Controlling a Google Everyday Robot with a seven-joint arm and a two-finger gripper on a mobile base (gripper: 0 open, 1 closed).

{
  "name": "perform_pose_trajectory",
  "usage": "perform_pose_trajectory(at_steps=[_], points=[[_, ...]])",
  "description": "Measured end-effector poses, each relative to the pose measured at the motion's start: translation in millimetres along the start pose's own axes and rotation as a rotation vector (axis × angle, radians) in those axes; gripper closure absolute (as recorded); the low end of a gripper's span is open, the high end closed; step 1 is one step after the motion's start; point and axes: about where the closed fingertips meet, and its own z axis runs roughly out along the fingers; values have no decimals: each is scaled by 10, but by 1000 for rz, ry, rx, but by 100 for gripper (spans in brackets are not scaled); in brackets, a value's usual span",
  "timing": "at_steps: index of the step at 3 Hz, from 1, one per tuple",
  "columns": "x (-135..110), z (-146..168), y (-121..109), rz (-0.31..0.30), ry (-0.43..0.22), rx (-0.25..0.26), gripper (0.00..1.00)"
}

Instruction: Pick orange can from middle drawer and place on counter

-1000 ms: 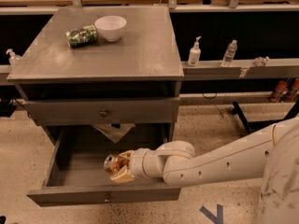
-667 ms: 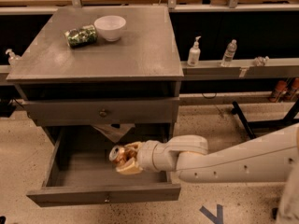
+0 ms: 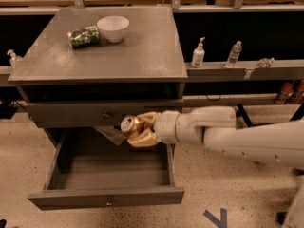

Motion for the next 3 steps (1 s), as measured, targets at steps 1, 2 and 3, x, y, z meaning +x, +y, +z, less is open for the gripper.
perform_pose_trajectory(at_steps=[1,2,3], points=[[-417,-229,-525,-36,-77,-37,100],[-1002,-561,-856,-49,-181,-67,100],[-998,-557,-853,-49,-180,-67,100]])
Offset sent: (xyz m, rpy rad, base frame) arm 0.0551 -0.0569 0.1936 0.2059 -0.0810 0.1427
